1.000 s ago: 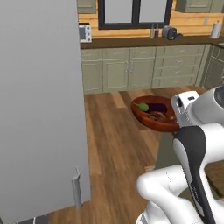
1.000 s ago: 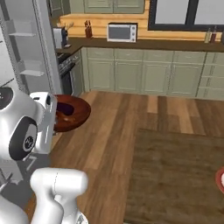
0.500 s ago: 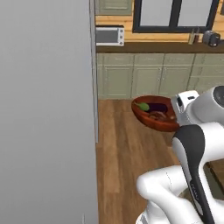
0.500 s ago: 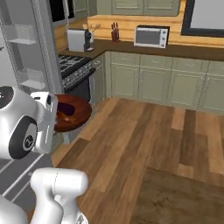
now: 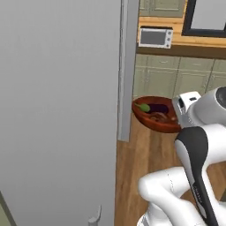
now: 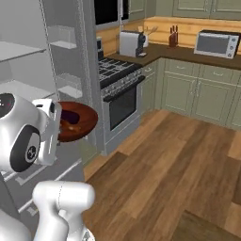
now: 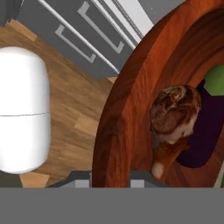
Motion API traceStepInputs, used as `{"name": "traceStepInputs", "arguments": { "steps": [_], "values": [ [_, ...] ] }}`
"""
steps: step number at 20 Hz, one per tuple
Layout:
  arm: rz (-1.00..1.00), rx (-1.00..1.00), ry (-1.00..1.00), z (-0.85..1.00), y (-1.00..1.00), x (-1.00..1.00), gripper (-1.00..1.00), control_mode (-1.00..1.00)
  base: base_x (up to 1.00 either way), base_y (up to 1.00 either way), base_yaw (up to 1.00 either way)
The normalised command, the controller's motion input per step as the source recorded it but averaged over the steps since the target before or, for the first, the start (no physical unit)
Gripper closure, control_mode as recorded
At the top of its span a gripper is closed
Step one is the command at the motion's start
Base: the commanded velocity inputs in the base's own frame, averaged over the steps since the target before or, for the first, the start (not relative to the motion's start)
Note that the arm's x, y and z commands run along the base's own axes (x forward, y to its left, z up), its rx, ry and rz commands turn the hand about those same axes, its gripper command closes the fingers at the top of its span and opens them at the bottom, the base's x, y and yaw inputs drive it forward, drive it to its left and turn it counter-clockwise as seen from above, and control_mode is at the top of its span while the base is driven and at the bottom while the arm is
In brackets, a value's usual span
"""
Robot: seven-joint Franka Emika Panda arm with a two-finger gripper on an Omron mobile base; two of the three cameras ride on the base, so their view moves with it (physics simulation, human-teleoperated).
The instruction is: Pick the chicken drumstick and eggplant from their plates and place them in the bowl. Then put the bowl in the fridge.
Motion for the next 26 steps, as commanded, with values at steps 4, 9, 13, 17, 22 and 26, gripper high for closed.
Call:
{"name": "traceStepInputs", "arguments": {
  "steps": [4, 9, 13, 17, 22, 26],
  "values": [
    [0.00, 0.00, 0.00, 0.00, 0.00, 0.00, 1.00, 1.00, 0.81, 0.00, 0.08],
    [0.00, 0.00, 0.00, 0.00, 0.00, 0.00, 1.00, 1.00, 0.86, -0.03, 0.18],
    [0.00, 0.00, 0.00, 0.00, 0.00, 0.00, 1.00, 1.00, -0.01, -0.08, 0.36],
    [0.00, 0.00, 0.00, 0.00, 0.00, 0.00, 1.00, 1.00, -0.11, 0.00, 0.41],
    [0.00, 0.00, 0.00, 0.00, 0.00, 0.00, 1.00, 1.00, 0.00, 0.00, 0.53],
    [0.00, 0.00, 0.00, 0.00, 0.00, 0.00, 1.00, 1.00, 0.22, -0.01, 0.57]
  ]
}}
